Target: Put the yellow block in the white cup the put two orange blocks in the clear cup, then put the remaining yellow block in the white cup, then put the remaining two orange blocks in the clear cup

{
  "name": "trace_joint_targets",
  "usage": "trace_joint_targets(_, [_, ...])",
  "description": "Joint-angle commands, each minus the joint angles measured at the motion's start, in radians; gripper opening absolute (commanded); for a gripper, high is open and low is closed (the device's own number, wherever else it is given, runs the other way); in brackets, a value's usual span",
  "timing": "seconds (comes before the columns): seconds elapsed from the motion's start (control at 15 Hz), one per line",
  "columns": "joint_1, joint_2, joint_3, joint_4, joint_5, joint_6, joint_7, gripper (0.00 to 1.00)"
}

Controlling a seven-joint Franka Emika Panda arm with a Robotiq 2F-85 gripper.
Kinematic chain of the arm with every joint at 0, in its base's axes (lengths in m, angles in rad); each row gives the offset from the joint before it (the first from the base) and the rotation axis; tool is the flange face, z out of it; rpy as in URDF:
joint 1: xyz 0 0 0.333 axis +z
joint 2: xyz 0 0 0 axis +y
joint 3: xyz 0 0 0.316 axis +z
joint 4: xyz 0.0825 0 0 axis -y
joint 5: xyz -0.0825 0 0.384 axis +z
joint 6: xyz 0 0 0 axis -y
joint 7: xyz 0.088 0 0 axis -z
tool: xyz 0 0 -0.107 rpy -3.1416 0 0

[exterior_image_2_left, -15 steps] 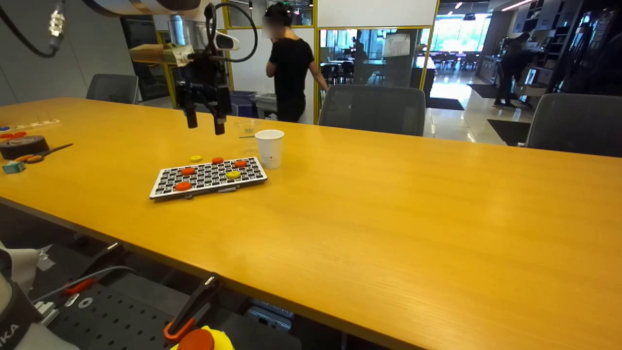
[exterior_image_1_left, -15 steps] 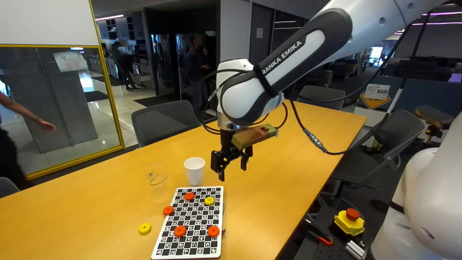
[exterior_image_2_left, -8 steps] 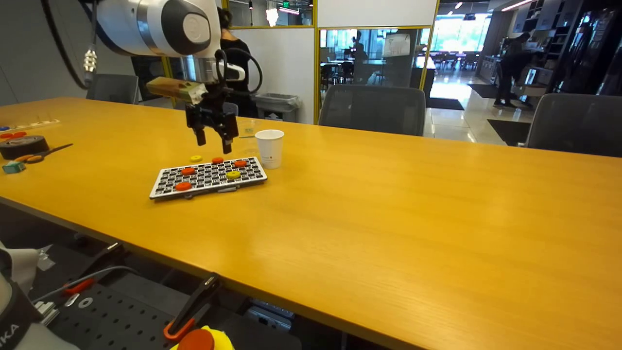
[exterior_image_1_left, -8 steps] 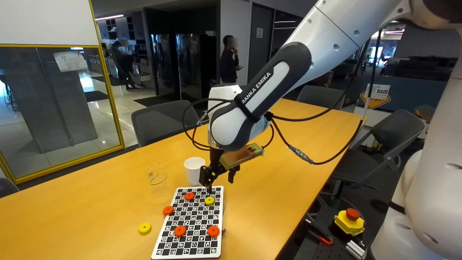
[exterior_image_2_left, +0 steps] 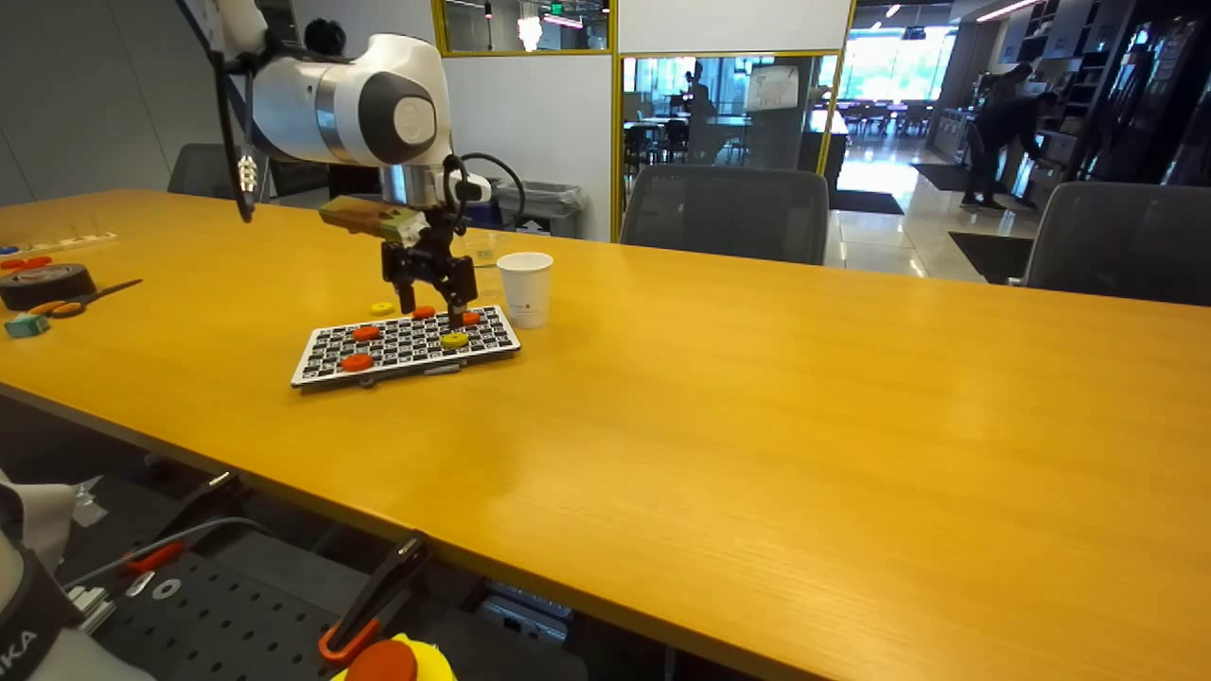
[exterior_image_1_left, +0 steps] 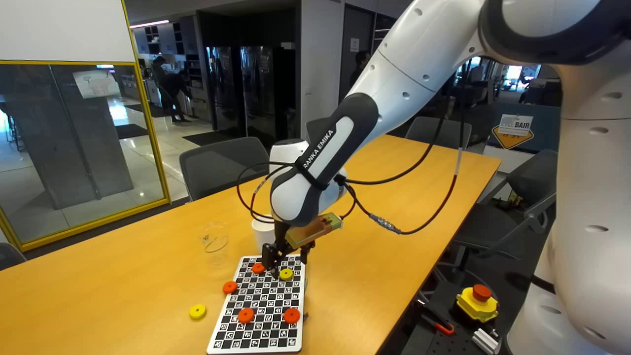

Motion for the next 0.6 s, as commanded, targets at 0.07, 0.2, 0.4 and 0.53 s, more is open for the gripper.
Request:
trace_joint_targets(0.07, [0.037, 0.120, -0.043, 0.131, -0.024, -0.033, 0.012, 1.00])
trace_joint_targets(0.2, [0.044, 0.150, -0.055, 0.158, -0.022, -0.038, 0.010, 1.00])
trace_joint_targets(0.4, [0.051, 0.174, -0.072, 0.177, -0.021, -0.040, 0.011, 1.00])
trace_joint_targets(0.53, [0.056, 0.184, -0.083, 0.182, -0.023, -0.041, 0.012, 1.00])
